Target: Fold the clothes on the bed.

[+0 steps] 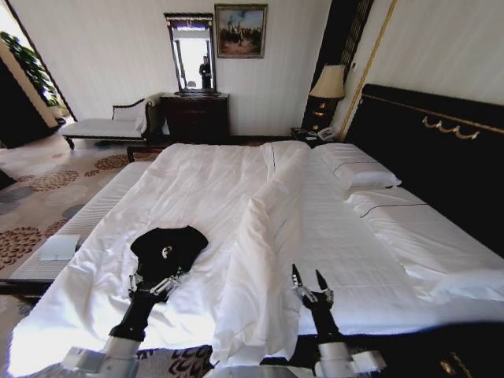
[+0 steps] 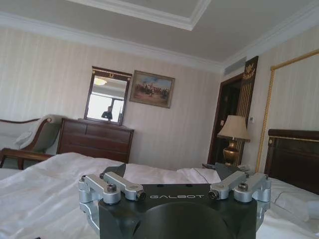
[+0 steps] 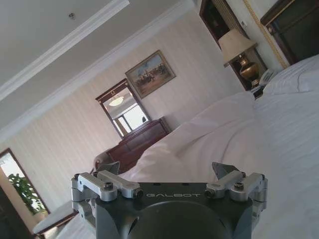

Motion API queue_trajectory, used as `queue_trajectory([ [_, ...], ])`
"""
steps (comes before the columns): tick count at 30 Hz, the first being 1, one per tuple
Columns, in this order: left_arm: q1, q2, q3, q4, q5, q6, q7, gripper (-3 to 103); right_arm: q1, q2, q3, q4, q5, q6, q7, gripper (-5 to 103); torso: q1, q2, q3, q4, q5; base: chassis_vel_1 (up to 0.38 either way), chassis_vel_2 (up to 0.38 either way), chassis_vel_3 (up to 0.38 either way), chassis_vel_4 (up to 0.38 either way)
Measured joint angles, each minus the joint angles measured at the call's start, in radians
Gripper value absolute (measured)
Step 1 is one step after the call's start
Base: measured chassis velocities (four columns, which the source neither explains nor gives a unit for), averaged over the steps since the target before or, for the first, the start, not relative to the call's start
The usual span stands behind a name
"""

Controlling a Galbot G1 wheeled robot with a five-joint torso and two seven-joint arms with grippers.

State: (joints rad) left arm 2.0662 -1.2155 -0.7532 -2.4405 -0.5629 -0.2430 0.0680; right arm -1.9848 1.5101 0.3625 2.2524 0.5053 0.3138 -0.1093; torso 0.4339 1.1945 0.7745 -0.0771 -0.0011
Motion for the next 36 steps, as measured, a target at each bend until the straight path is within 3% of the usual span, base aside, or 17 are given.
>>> queue_trajectory([
  [3, 0.0, -0.029, -0.015, -0.002, 0.015, -0.001, -0.001, 100, 0.002, -0.002, -0.05, 0.017, 0.004, -0.014, 0.001, 100, 0.0, 0.0, 0.0, 0.0001, -0.0001, 0.0, 0.0, 0.0, 0.0],
  [5, 0.021, -0.095, -0.017, 0.012, 0.064, -0.022, -0.001, 100, 0.049, -0.066, -0.056, 0.032, -0.049, -0.088, 0.089, 100, 0.0, 0.0, 0.0, 0.0007, 0.0007, 0.0, 0.0, 0.0, 0.0],
  [9, 0.025, -0.142, -0.006, 0.036, 0.1, -0.043, 0.0, 100, 0.06, -0.126, -0.063, 0.044, -0.077, -0.156, 0.175, 100, 0.0, 0.0, 0.0, 0.0004, 0.0007, 0.0, 0.0, 0.0, 0.0],
  [16, 0.001, -0.189, 0.024, 0.042, 0.147, -0.029, -0.001, 100, 0.065, -0.266, -0.044, 0.076, -0.049, -0.281, 0.249, 100, 0.0, 0.0, 0.0, 0.0002, 0.0002, 0.0, 0.0, 0.0, 0.0],
  [20, 0.002, -0.216, 0.027, 0.054, 0.172, -0.035, -0.001, 100, 0.11, -0.401, -0.017, 0.087, 0.067, -0.368, 0.266, 100, 0.0, 0.0, 0.0, 0.0003, 0.0007, 0.0, 0.0, 0.0, 0.0],
  [21, 0.002, -0.216, 0.027, 0.054, 0.172, -0.035, -0.001, 100, 0.11, -0.401, -0.017, 0.087, 0.067, -0.368, 0.266, 100, 0.0, 0.0, 0.0, 0.0003, 0.0007, 0.0, 0.0, 0.0, 0.0],
  [23, 0.012, -0.223, 0.015, 0.058, 0.172, -0.045, -0.001, 100, 0.141, -0.456, -0.016, 0.115, 0.177, -0.417, 0.266, 100, 0.0, 0.0, 0.0, 0.0004, 0.0007, 0.0, 0.0, 0.0, 0.0],
  [24, 0.012, -0.223, 0.015, 0.058, 0.172, -0.045, -0.001, 100, 0.141, -0.456, -0.016, 0.115, 0.177, -0.417, 0.266, 100, 0.0, 0.0, 0.0, 0.0004, 0.0007, 0.0, 0.0, 0.0, 0.0],
  [26, 0.014, -0.229, 0.0, 0.063, 0.169, -0.052, -0.003, 100, 0.183, -0.506, -0.014, 0.149, 0.3, -0.47, 0.275, 100, 0.0, 0.0, 0.0, 0.0002, 0.0004, 0.0, 0.0, 0.0, 0.0],
  [32, 0.01, -0.237, -0.001, 0.068, 0.176, -0.053, -0.007, 100, 0.278, -0.568, -0.013, 0.198, 0.469, -0.582, 0.35, 100, 0.0, 0.0, 0.0, 0.0003, 0.0006, 0.0, 0.0, 0.0, 0.0],
  [36, 0.007, -0.243, 0.004, 0.07, 0.19, -0.051, -0.01, 100, 0.306, -0.587, -0.032, 0.204, 0.507, -0.631, 0.384, 100, 0.0, 0.0, 0.0, 0.0003, 0.0004, 0.0, 0.0, 0.0, 0.0],
])
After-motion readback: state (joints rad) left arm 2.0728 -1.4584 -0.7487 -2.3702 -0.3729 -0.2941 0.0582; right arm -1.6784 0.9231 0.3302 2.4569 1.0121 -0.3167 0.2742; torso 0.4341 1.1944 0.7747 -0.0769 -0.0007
